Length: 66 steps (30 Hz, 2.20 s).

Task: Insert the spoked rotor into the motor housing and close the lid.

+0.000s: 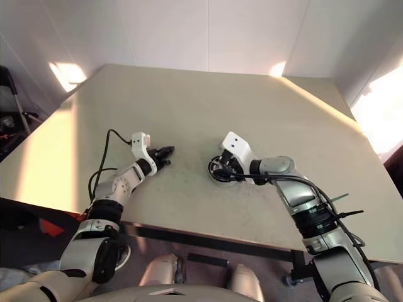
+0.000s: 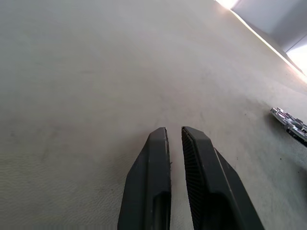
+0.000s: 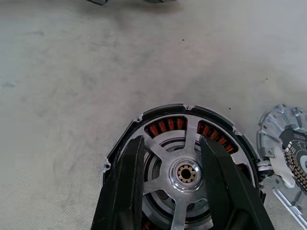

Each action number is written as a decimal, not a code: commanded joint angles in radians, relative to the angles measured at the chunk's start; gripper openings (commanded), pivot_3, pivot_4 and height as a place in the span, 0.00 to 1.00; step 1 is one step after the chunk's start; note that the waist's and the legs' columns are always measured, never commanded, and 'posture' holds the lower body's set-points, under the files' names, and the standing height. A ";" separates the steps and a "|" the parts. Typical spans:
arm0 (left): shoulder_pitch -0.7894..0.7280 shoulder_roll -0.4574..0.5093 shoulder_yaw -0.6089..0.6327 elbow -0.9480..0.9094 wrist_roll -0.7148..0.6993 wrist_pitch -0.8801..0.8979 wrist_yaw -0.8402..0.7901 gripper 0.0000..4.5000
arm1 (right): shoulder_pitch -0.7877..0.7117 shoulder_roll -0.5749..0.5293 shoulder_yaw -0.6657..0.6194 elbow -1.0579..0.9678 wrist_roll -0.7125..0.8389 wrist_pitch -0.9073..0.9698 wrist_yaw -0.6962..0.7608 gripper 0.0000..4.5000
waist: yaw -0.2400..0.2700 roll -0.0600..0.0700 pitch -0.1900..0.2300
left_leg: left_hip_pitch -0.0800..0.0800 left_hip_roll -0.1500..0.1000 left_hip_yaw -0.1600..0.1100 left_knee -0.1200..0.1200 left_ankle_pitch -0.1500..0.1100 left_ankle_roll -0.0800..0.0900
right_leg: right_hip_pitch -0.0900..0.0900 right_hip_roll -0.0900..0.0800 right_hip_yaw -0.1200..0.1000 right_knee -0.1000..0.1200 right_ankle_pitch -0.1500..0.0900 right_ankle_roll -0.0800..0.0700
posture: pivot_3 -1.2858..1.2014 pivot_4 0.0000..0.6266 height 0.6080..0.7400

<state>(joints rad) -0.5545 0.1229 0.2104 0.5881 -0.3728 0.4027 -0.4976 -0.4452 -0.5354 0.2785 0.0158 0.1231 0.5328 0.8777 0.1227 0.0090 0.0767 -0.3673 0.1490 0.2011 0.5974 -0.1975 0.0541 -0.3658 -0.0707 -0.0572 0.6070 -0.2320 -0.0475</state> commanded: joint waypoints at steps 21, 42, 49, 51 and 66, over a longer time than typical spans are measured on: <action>-0.004 -0.036 0.002 0.012 -0.004 -0.047 0.015 0.11 | -0.433 -0.301 0.236 0.587 -0.567 -1.130 0.148 0.45 | -0.013 0.000 0.000 | -0.002 -0.002 0.001 0.001 -0.001 0.002 | -0.002 -0.003 -0.001 0.001 0.003 -0.006 | 0.52 0.00 1.00; 0.048 -0.021 0.004 -0.044 -0.016 -0.022 0.038 0.11 | -0.413 -0.224 0.227 0.510 -0.500 -1.251 0.237 0.45 | -0.030 0.001 0.000 | -0.011 0.001 0.000 0.008 -0.002 0.011 | -0.007 -0.003 -0.004 0.003 0.003 -0.006 | 0.52 0.00 1.00; 0.047 -0.014 0.006 -0.043 -0.016 -0.017 0.035 0.11 | -0.430 -0.179 0.248 0.532 -0.537 -1.261 0.219 0.45 | -0.034 0.001 0.000 | -0.011 0.001 0.000 0.008 -0.003 0.010 | -0.007 -0.003 -0.005 0.003 0.003 -0.006 | 0.52 0.00 1.00; 0.047 -0.014 0.008 -0.044 -0.017 -0.018 0.038 0.11 | -0.431 -0.169 0.254 0.535 -0.547 -1.274 0.221 0.45 | -0.036 0.001 0.000 | -0.011 0.001 0.000 0.008 -0.003 0.010 | -0.007 -0.003 -0.005 0.004 0.003 -0.006 | 0.52 0.00 1.00; 0.063 -0.010 0.022 -0.054 -0.023 -0.023 0.050 0.11 | -0.460 -0.123 0.291 0.632 -0.632 -1.331 0.201 0.18 | -0.054 0.000 0.000 | -0.007 0.001 0.000 0.008 -0.004 0.007 | -0.004 -0.003 -0.005 0.004 0.003 -0.006 | 0.52 0.00 1.00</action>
<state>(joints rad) -0.5049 0.1124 0.2334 0.5324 -0.3938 0.3745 -0.4512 -0.8862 -0.6707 0.5631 0.6456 -0.5073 -0.7867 1.0999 0.0689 0.0095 0.0765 -0.3739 0.1501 0.2014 0.6056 -0.2014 0.0612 -0.3686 -0.0737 -0.0617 0.6111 -0.2285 -0.0540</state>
